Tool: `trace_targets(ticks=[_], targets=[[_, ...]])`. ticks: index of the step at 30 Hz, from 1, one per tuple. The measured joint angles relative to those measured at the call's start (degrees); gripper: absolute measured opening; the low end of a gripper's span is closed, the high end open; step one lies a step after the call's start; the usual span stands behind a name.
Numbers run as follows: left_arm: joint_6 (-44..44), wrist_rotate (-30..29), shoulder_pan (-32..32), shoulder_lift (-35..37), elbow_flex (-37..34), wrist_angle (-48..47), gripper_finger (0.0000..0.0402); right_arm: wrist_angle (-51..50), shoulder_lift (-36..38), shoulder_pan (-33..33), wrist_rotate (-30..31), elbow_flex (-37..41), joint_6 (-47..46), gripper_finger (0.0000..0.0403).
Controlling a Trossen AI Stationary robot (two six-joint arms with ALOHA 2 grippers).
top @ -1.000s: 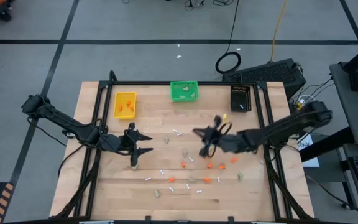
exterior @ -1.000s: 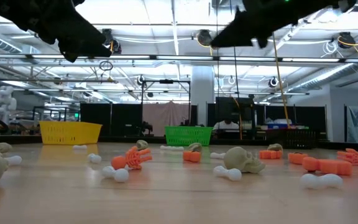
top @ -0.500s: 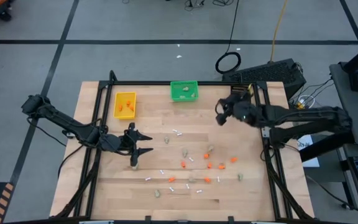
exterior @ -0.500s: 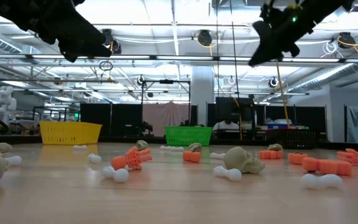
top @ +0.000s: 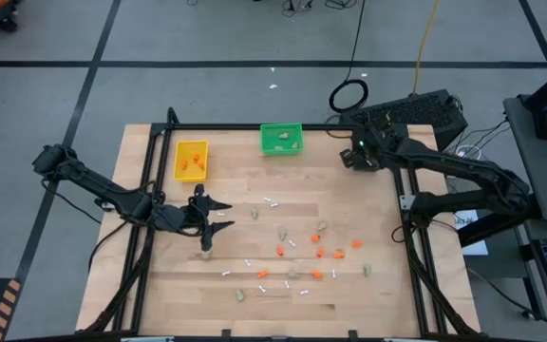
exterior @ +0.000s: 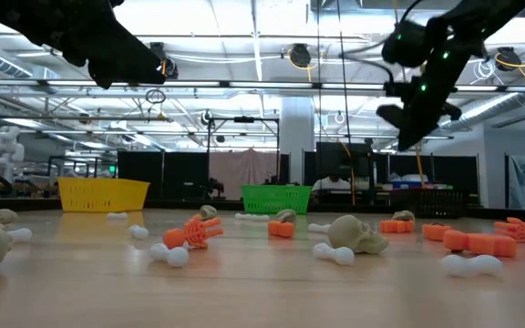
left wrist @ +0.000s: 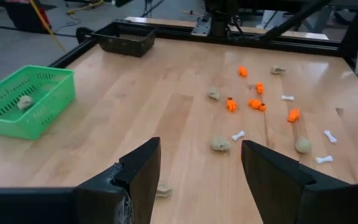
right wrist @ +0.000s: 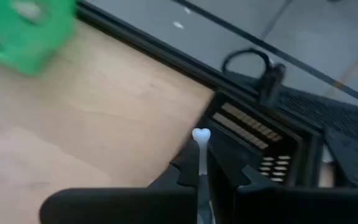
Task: Sort Halloween decoration
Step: Put the white bone toy into the black bin
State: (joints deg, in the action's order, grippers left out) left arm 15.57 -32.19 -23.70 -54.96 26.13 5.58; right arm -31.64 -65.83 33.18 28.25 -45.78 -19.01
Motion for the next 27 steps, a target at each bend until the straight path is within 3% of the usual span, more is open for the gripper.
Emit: trace_targets(ticks=[14,27], targets=[[0.0,-0.2,0.0,0.0,0.0,0.0,0.0222,-5.2,-9.5,7.3,-4.8,0.0,-2.8,0.0009],[0.1,-0.2,0.0,0.0,0.0,0.0,0.0222,-7.6,-9.5,7.4,-5.6,0.0,-4.2,0.0096]])
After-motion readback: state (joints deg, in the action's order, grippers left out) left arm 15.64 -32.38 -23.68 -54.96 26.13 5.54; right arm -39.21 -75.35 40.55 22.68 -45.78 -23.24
